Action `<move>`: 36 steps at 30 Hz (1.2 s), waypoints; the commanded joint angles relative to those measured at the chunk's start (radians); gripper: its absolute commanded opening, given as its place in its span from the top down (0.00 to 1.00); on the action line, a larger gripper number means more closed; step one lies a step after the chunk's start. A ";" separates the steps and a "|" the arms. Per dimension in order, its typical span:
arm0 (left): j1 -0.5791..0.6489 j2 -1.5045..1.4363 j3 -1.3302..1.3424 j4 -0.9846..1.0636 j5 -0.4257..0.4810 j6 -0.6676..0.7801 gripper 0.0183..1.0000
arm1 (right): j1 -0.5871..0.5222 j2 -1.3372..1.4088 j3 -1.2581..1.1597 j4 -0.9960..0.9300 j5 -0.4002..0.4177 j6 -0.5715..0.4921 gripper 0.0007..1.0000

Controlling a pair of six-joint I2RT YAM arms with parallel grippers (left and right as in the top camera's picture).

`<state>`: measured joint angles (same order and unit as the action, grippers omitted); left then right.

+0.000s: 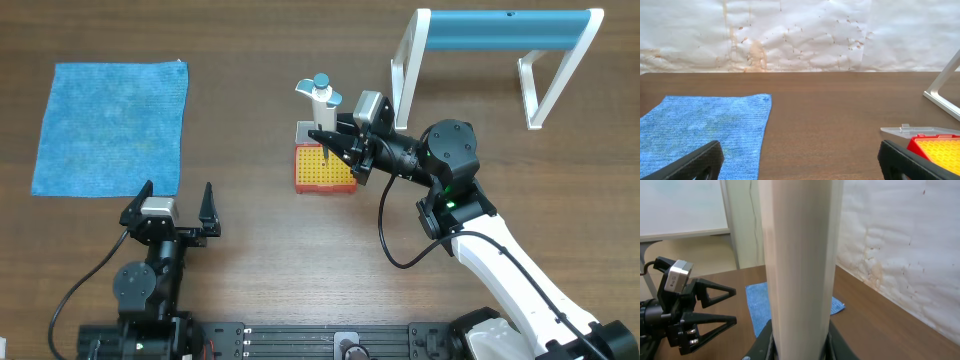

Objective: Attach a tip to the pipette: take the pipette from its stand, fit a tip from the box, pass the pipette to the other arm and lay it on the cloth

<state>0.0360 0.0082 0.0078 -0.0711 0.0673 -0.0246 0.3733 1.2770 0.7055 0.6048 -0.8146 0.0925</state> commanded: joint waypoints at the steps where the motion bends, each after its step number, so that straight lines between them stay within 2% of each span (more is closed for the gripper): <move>1: 0.003 -0.005 -0.002 -0.004 0.001 -0.005 0.00 | 0.000 -0.017 0.025 0.006 -0.006 0.070 0.92; 2: 0.003 -0.005 -0.002 0.005 0.001 -0.005 0.00 | 0.000 -0.017 0.025 0.018 -0.006 0.088 0.93; 3: 0.003 -0.005 -0.002 0.029 0.061 -0.002 0.00 | 0.000 -0.017 0.025 0.035 -0.006 0.091 0.92; 6: 0.003 0.045 0.051 0.056 0.061 -0.058 0.00 | 0.000 -0.017 0.025 0.093 -0.005 0.090 0.92; 8: 0.003 0.241 0.236 0.008 0.079 -0.057 0.00 | 0.000 -0.017 0.025 0.093 -0.006 0.091 0.93; 10: 0.003 0.406 0.380 -0.028 0.136 -0.057 0.00 | 0.001 -0.017 0.025 0.092 -0.018 0.091 0.93; 11: 0.003 0.523 0.489 -0.048 0.241 -0.058 0.00 | 0.001 -0.017 0.025 0.092 -0.030 0.091 0.92; 13: 0.003 0.741 0.713 -0.054 0.568 -0.058 0.00 | 0.001 -0.017 0.025 0.092 -0.052 0.091 0.92; 14: 0.003 0.808 0.788 -0.049 0.688 -0.058 0.00 | 0.001 -0.017 0.025 0.092 -0.063 0.092 0.93; 16: 0.003 0.901 0.895 -0.034 0.871 -0.058 0.00 | 0.001 -0.016 0.025 0.092 -0.117 0.111 0.93; 19: 0.002 0.996 0.969 0.142 1.267 -0.058 0.00 | 0.002 -0.016 0.025 0.092 -0.233 0.117 0.93; 20: 0.002 1.006 0.969 0.198 1.365 -0.072 0.00 | 0.002 -0.016 0.025 0.092 -0.253 0.117 0.92; 21: 0.002 1.007 0.969 0.224 1.389 -0.139 0.00 | 0.002 -0.016 0.025 0.092 -0.253 0.124 0.93; 23: 0.002 1.008 0.969 0.264 1.381 -0.376 0.00 | 0.005 -0.016 0.025 0.093 -0.253 0.124 0.93; 25: 0.000 1.008 0.969 0.263 1.381 -0.466 0.00 | 0.025 -0.016 0.025 0.104 -0.253 0.124 0.92; 29: -0.081 1.012 0.969 0.271 1.350 -0.465 0.00 | 0.074 -0.016 0.025 0.186 -0.252 0.130 0.93; 31: -0.116 1.025 0.969 0.270 1.320 -0.464 0.00 | 0.093 -0.016 0.025 0.214 -0.252 0.170 0.93; 36: -0.190 1.071 0.969 0.271 1.313 -0.465 0.00 | 0.121 -0.016 0.025 0.250 -0.253 0.228 0.93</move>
<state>-0.1112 1.0576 0.9565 0.1963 1.4033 -0.4767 0.4843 1.2705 0.7136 0.8471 -1.0584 0.2573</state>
